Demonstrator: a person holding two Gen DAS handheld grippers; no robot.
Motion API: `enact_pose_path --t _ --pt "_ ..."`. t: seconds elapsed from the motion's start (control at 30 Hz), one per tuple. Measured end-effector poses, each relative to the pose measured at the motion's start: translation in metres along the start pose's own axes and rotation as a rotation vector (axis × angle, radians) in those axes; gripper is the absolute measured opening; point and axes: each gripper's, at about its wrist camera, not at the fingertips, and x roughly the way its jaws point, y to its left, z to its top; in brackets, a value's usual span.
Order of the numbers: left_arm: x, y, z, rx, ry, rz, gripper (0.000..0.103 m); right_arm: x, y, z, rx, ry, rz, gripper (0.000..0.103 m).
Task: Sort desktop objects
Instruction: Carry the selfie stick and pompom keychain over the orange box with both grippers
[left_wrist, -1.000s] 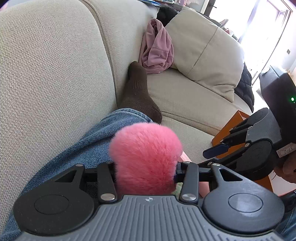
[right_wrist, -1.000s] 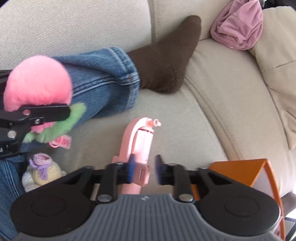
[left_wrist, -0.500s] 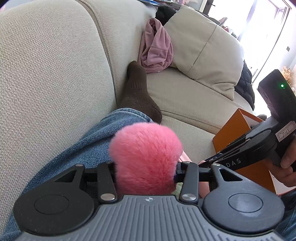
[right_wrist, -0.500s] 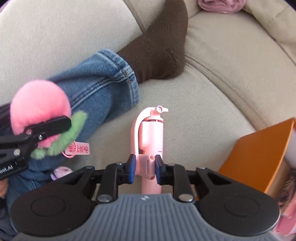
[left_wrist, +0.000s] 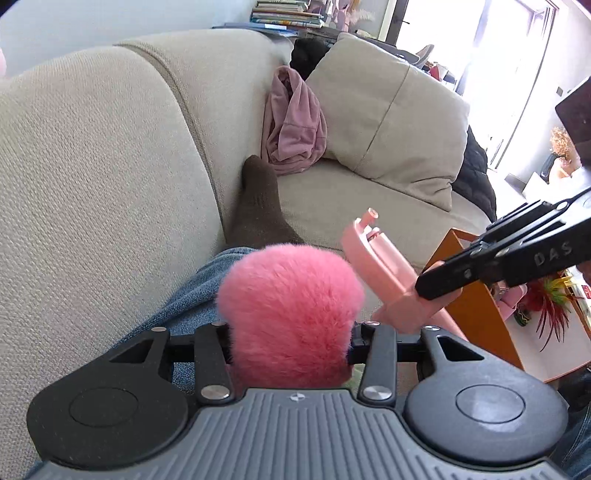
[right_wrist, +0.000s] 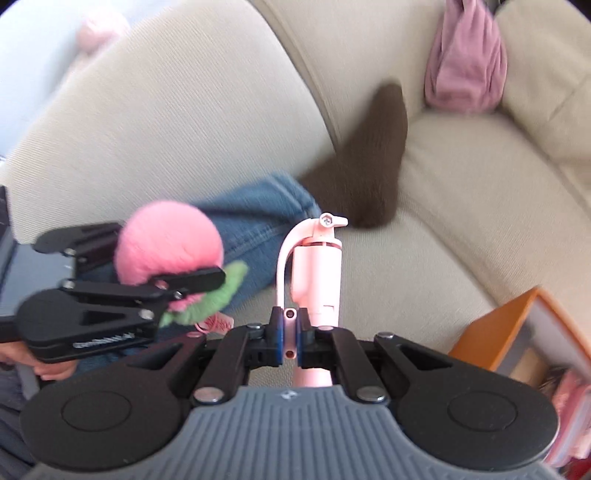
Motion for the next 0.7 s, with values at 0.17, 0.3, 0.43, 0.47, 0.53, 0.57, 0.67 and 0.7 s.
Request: enact_pose_path --t 0.17,0.3,0.43,0.47,0.53,0.57,0.67,0.7 --pt "-0.024 -0.021 0.006 0.035 -0.045 -0.041 0.05 -0.069 0.003 -0.004 -0.072 -0.077 -0.004 0.006" --pt "-0.03 -0.05 0.015 0.085 -0.049 -0.13 0.05 -0.115 -0.009 -0.023 -0.121 -0.084 -0.068 0.006" --pt "-0.023 -0.086 0.026 0.146 -0.04 -0.206 0.05 -0.139 -0.026 -0.049 -0.165 -0.029 -0.128 0.006" --pt "-0.02 -0.096 0.028 0.16 -0.036 -0.223 0.05 -0.143 -0.033 -0.056 -0.172 -0.01 -0.14 0.006" --pt "-0.012 -0.11 0.031 0.178 -0.026 -0.249 0.05 -0.141 -0.047 -0.069 -0.175 0.035 -0.163 0.006" --pt "-0.009 -0.116 0.033 0.185 -0.022 -0.257 0.05 -0.139 -0.054 -0.076 -0.173 0.061 -0.174 0.006" --pt "0.001 -0.131 0.035 0.204 -0.009 -0.268 0.05 -0.121 -0.074 -0.091 -0.196 0.144 -0.186 0.006" --pt "0.003 -0.134 0.037 0.206 -0.004 -0.271 0.05 -0.113 -0.08 -0.095 -0.207 0.169 -0.176 0.006"
